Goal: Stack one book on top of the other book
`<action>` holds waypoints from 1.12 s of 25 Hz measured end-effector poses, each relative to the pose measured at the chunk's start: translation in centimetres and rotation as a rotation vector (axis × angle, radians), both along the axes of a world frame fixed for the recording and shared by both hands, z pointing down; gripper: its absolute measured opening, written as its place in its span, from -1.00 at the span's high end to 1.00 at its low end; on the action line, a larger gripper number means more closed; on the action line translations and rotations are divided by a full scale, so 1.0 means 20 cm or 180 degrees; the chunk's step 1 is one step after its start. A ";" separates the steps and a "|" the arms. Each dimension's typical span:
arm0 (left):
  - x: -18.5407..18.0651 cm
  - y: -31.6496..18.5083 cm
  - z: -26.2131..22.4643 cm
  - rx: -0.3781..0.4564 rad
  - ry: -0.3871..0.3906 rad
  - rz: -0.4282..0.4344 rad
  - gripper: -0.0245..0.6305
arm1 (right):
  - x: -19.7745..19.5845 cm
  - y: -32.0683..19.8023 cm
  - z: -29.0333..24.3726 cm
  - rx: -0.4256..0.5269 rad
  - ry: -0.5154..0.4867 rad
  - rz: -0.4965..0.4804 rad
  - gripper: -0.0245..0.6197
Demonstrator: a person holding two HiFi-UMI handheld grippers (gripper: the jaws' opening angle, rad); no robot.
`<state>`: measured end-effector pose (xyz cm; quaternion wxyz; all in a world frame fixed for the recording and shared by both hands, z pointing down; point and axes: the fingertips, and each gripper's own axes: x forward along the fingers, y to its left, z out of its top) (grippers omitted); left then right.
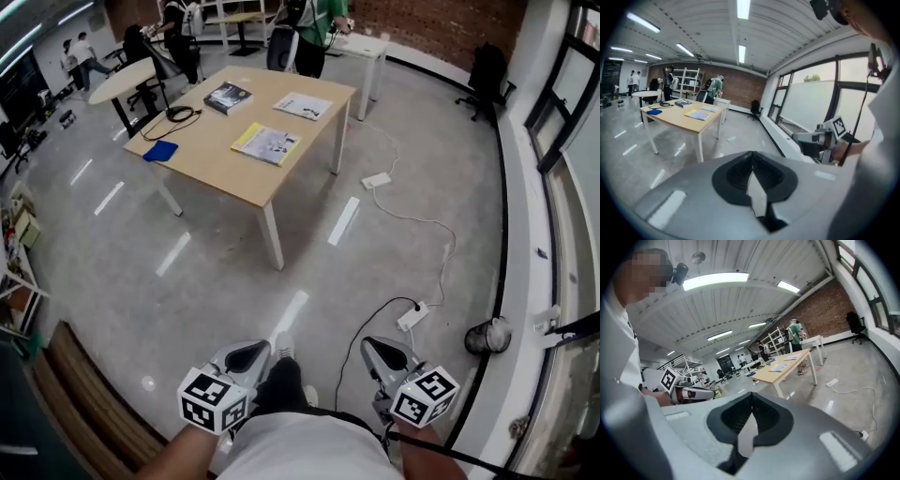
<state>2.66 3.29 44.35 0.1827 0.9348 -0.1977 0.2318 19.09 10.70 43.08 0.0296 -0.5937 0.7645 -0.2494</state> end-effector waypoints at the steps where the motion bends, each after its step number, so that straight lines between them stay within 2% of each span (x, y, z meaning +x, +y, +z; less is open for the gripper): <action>1: 0.05 0.00 0.03 -0.0041 -0.0030 0.0072 0.91 | 0.03 0.02 0.03 -0.0040 -0.0038 0.0068 0.92; 7: 0.36 -0.07 0.11 -0.0161 -0.0085 0.0489 0.91 | 0.21 0.04 0.17 -0.0247 -0.0154 0.0367 0.92; 12: 0.65 -0.29 0.10 -0.0190 -0.0010 0.0597 0.91 | 0.48 -0.13 0.14 -0.0286 -0.0116 0.0536 0.92; 15: 0.81 -0.49 0.07 -0.0188 0.0081 0.0590 0.91 | 0.63 -0.32 0.12 -0.0327 -0.0039 0.0520 0.92; 20: 0.97 -0.85 0.04 -0.0138 0.0119 0.0518 0.91 | 0.81 -0.66 0.14 -0.0533 0.0119 0.0301 0.92; 23: 1.06 -1.09 0.02 0.0006 0.0123 0.0441 0.91 | 0.93 -0.91 0.12 -0.0509 0.0177 0.0243 0.92; 28: 1.19 -1.35 -0.01 -0.0021 0.0142 0.0245 0.91 | 1.09 -1.20 0.04 -0.0435 0.0278 0.0091 0.92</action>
